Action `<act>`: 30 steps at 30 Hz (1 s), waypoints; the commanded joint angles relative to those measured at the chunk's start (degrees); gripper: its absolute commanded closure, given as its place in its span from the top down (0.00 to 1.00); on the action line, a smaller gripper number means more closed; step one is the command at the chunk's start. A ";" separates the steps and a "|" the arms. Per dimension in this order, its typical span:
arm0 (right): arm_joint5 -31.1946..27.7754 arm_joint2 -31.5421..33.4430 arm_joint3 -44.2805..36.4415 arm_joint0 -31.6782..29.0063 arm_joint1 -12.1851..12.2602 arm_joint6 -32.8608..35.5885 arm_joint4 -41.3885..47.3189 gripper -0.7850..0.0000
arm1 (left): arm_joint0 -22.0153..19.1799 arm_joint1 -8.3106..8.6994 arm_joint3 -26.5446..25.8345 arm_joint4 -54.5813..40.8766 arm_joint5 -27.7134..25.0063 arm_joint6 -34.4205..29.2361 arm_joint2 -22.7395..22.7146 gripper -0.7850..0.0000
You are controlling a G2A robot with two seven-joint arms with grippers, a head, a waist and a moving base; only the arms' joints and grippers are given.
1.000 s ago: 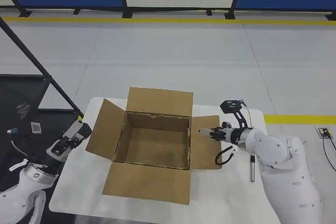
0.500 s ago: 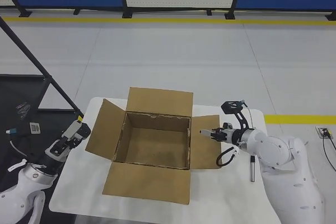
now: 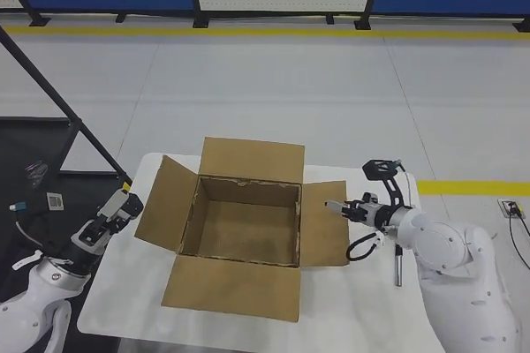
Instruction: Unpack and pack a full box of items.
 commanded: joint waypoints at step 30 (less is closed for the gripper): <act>0.77 9.70 0.61 -9.71 3.58 4.25 -20.93 1.00 | 0.00 0.00 0.00 0.00 0.00 0.00 0.00 1.00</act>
